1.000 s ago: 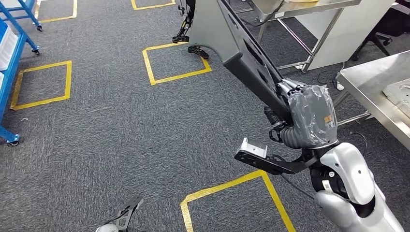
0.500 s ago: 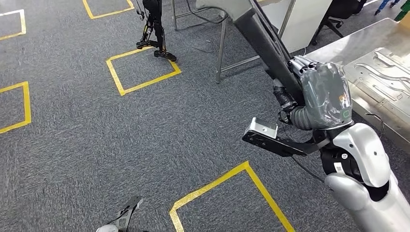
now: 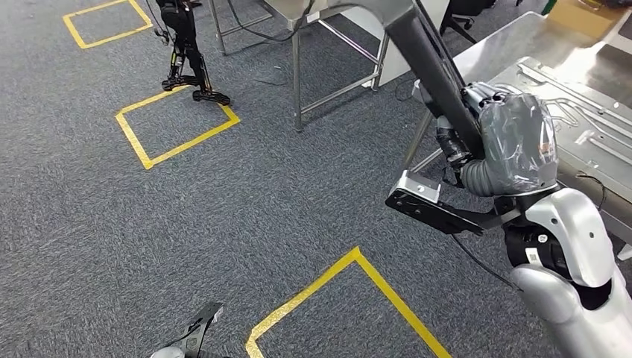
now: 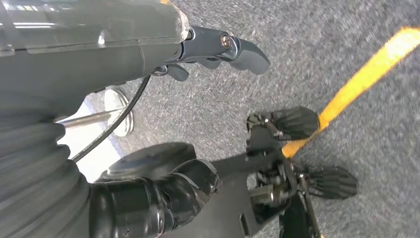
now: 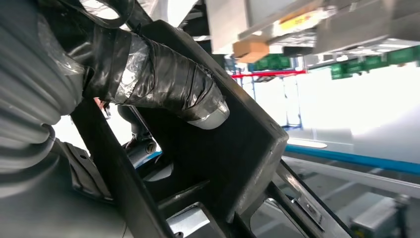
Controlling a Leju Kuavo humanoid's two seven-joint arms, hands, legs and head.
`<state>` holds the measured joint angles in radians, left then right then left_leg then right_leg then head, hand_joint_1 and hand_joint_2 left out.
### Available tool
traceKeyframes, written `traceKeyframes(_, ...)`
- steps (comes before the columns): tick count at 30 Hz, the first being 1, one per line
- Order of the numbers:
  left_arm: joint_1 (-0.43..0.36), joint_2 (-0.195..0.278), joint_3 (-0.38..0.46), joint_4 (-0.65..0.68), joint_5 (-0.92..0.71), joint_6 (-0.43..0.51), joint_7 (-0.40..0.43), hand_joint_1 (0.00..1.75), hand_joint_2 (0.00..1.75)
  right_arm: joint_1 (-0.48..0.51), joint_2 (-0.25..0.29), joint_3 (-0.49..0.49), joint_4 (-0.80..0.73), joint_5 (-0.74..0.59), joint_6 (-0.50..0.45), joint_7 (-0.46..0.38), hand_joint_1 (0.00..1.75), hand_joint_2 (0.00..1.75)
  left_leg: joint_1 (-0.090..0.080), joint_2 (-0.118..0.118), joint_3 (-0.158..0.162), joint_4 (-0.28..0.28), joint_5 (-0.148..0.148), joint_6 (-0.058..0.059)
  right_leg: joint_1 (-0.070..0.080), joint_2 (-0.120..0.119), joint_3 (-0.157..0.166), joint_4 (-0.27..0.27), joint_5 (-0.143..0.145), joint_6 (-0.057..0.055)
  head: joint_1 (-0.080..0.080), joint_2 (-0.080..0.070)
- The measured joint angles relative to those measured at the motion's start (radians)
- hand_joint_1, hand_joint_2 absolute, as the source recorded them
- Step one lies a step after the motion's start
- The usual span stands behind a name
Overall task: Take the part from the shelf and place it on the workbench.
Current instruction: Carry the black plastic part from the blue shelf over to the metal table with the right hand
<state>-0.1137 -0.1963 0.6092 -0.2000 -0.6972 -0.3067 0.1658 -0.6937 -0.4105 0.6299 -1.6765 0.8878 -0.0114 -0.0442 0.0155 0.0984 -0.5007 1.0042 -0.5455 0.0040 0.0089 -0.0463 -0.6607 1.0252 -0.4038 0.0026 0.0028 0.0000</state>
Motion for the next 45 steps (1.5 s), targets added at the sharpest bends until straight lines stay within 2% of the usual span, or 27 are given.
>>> traceKeyframes(2,-0.005,-0.002,0.000,0.000,0.002,-0.001,0.001,0.00,1.75,-0.005,-0.001,-0.005,-0.001,-0.001,0.000,0.001,1.75,1.75,0.003,-0.028,-0.008,0.039,-0.022,-0.006,-0.006,0.021,0.019,-0.012,-0.007,-0.016,-0.002,0.000)
traceKeyframes(3,-0.005,-0.002,0.000,-0.001,0.003,-0.001,0.001,0.00,1.75,-0.007,-0.001,-0.006,-0.002,-0.001,0.000,0.001,1.75,1.75,0.005,-0.053,-0.036,0.095,-0.043,-0.006,-0.009,0.030,0.030,-0.015,-0.012,-0.025,-0.003,0.000)
traceKeyframes(5,-0.002,-0.002,0.001,0.000,0.004,-0.002,0.003,0.00,1.75,-0.011,0.000,-0.005,0.000,-0.001,0.003,0.001,1.75,1.75,0.005,-0.085,-0.128,0.243,-0.084,-0.006,-0.006,0.052,0.046,-0.016,-0.023,-0.036,-0.004,0.000)
traceKeyframes(7,0.004,-0.002,0.001,0.000,0.004,-0.002,0.004,0.00,1.75,-0.009,0.001,-0.002,0.003,0.000,0.007,0.002,1.75,1.75,0.005,-0.091,-0.203,0.314,-0.067,-0.006,-0.004,0.081,0.061,-0.013,-0.037,-0.038,-0.004,0.000)
traceKeyframes(9,0.006,-0.001,0.002,0.000,0.004,-0.002,0.004,0.00,1.75,-0.009,0.001,-0.001,0.007,0.004,0.012,0.002,1.75,1.75,0.004,-0.102,-0.206,0.231,0.030,-0.002,-0.005,0.110,0.078,-0.007,-0.055,-0.033,-0.004,0.000)
traceKeyframes(11,0.007,-0.001,0.002,0.000,0.005,-0.003,0.004,0.00,1.75,-0.011,0.002,0.000,0.011,0.009,0.015,0.003,1.75,1.75,0.006,-0.146,-0.173,0.104,0.110,0.004,-0.007,0.135,0.086,0.005,-0.074,-0.023,-0.003,0.000)
traceKeyframes(13,0.009,0.000,0.002,0.000,0.006,-0.004,0.004,0.00,1.75,-0.012,0.002,0.002,0.015,0.010,0.017,0.004,1.75,1.75,0.004,-0.173,-0.153,0.047,0.121,0.012,-0.013,0.158,0.083,0.010,-0.081,-0.008,-0.003,0.000)
traceKeyframes(15,0.008,-0.001,0.003,0.000,0.006,-0.005,0.003,0.00,1.75,-0.011,0.001,0.002,0.019,0.010,0.019,0.007,1.75,1.75,0.001,-0.154,-0.137,0.030,0.115,0.025,-0.017,0.171,0.083,0.009,-0.077,0.006,-0.005,0.000)
traceKeyframes(16,0.007,-0.002,0.003,0.000,0.006,-0.005,0.003,0.00,1.75,-0.012,0.001,0.001,0.020,0.011,0.019,0.008,1.75,1.75,0.002,-0.144,-0.125,0.020,0.113,0.032,-0.016,0.159,0.084,0.014,-0.077,0.012,-0.004,0.000)
traceKeyframes(18,0.005,-0.004,0.005,-0.001,0.007,-0.005,0.002,0.00,1.75,-0.020,0.000,0.001,0.022,0.013,0.019,0.009,1.75,1.75,0.005,-0.126,-0.098,0.003,0.108,0.040,-0.014,0.108,0.056,0.069,-0.099,0.022,0.002,0.000)
traceKeyframes(20,0.006,-0.004,0.007,-0.001,0.007,-0.005,0.003,0.00,1.75,-0.024,0.000,0.001,0.026,0.014,0.020,0.008,1.75,1.75,0.005,-0.105,-0.079,-0.002,0.095,0.043,-0.017,0.064,-0.017,0.183,-0.139,0.032,0.007,0.000)
traceKeyframes(22,0.010,-0.004,0.009,-0.001,0.008,-0.003,-0.006,0.00,1.75,-0.022,0.000,0.002,0.031,0.015,0.021,0.009,1.75,1.75,0.005,-0.084,-0.061,-0.002,0.077,0.042,-0.023,0.055,-0.078,0.247,-0.151,0.036,0.007,0.000)
traceKeyframes(23,0.014,-0.004,0.010,-0.001,0.010,0.000,-0.024,0.00,1.75,-0.020,0.000,0.002,0.034,0.017,0.022,0.011,1.75,1.75,0.005,-0.074,-0.049,-0.002,0.066,0.041,-0.025,0.051,-0.084,0.228,-0.131,0.037,0.007,0.000)
traceKeyframes(25,0.033,-0.004,0.010,-0.001,0.013,0.011,-0.088,0.00,1.75,-0.018,0.000,0.002,0.034,0.026,0.026,0.020,1.75,1.75,0.005,-0.051,-0.019,-0.003,0.042,0.034,-0.023,0.027,-0.051,0.104,-0.041,0.031,0.007,0.000)
traceKeyframes(27,0.058,-0.004,0.011,0.000,0.012,0.021,-0.140,0.00,1.75,-0.013,0.000,0.006,0.031,0.041,0.028,0.033,1.75,1.75,0.004,-0.030,0.009,-0.008,0.020,0.023,-0.008,-0.007,-0.019,0.008,0.018,0.018,0.006,0.000)
traceKeyframes(28,0.067,-0.004,0.011,0.000,0.010,0.022,-0.147,0.00,1.75,-0.009,0.000,0.008,0.031,0.049,0.028,0.037,1.75,1.75,0.003,-0.020,0.021,-0.010,0.012,0.016,0.001,-0.017,-0.013,-0.008,0.025,0.009,0.006,0.000)
traceKeyframes(30,0.067,-0.005,0.012,0.001,0.006,0.016,-0.112,0.00,1.75,-0.006,0.001,0.012,0.032,0.061,0.025,0.043,1.75,1.75,0.001,-0.009,0.035,0.003,0.010,0.001,0.008,-0.003,0.000,-0.012,0.014,-0.011,0.006,0.000)
traceKeyframes(32,0.046,-0.006,0.012,0.002,0.007,0.003,-0.048,0.00,1.75,-0.012,0.007,0.014,0.035,0.067,0.023,0.045,1.75,1.75,0.004,-0.033,0.008,0.072,0.022,-0.008,0.003,0.015,0.022,-0.016,0.003,-0.028,0.004,0.000)
traceKeyframes(34,0.024,-0.007,0.013,0.002,0.008,-0.004,-0.012,0.00,1.75,-0.021,0.018,0.018,0.040,0.069,0.023,0.045,1.75,1.75,0.007,-0.073,-0.071,0.190,0.007,-0.008,0.000,0.034,0.045,-0.020,-0.010,-0.041,0.002,0.000)
traceKeyframes(36,0.017,-0.007,0.014,0.002,0.010,-0.005,-0.001,0.00,1.75,-0.024,0.027,0.023,0.046,0.071,0.023,0.045,1.75,1.75,0.005,-0.088,-0.158,0.284,-0.053,-0.006,-0.001,0.060,0.065,-0.020,-0.028,-0.046,0.000,0.000)
traceKeyframes(38,0.018,-0.007,0.014,0.002,0.009,-0.006,0.002,0.00,1.75,-0.023,0.033,0.028,0.051,0.074,0.023,0.045,1.75,1.75,0.002,-0.090,-0.209,0.286,-0.096,-0.003,0.000,0.092,0.092,-0.020,-0.049,-0.046,0.000,0.000)
traceKeyframes(39,0.019,-0.007,0.014,0.002,0.009,-0.006,0.002,0.00,1.75,-0.022,0.035,0.031,0.053,0.076,0.024,0.046,1.75,1.75,0.000,-0.094,-0.215,0.247,-0.084,0.001,0.001,0.107,0.108,-0.020,-0.061,-0.044,0.000,0.000)
traceKeyframes(40,0.019,-0.007,0.014,0.002,0.009,-0.006,0.001,0.00,1.75,-0.022,0.037,0.032,0.055,0.079,0.025,0.047,1.75,1.75,-0.002,-0.106,-0.214,0.189,-0.038,0.005,0.001,0.120,0.122,-0.020,-0.073,-0.043,0.000,0.000)
traceKeyframes(42,0.023,-0.005,0.014,0.002,0.008,-0.006,-0.001,0.00,1.75,-0.021,0.041,0.037,0.064,0.083,0.028,0.050,1.75,1.75,-0.008,-0.152,-0.206,0.066,0.106,0.015,0.000,0.146,0.140,-0.016,-0.098,-0.034,0.001,0.000)
traceKeyframes(43,0.026,-0.004,0.015,0.002,0.008,-0.005,-0.008,0.00,1.75,-0.019,0.043,0.039,0.068,0.084,0.029,0.052,1.75,1.75,-0.011,-0.169,-0.202,0.029,0.161,0.018,-0.002,0.159,0.145,-0.015,-0.108,-0.028,0.001,0.000)
traceKeyframes(44,0.031,-0.003,0.015,0.002,0.007,-0.001,-0.024,0.00,1.75,-0.017,0.045,0.040,0.072,0.084,0.030,0.054,1.75,1.75,-0.013,-0.174,-0.197,0.009,0.187,0.023,-0.003,0.170,0.148,-0.011,-0.114,-0.022,0.001,0.000)
traceKeyframes(45,0.036,-0.003,0.015,0.001,0.007,0.004,-0.052,0.00,1.75,-0.016,0.045,0.041,0.072,0.084,0.031,0.056,1.75,1.75,-0.014,-0.166,-0.186,0.007,0.184,0.027,-0.004,0.179,0.150,-0.009,-0.116,-0.017,0.000,0.000)
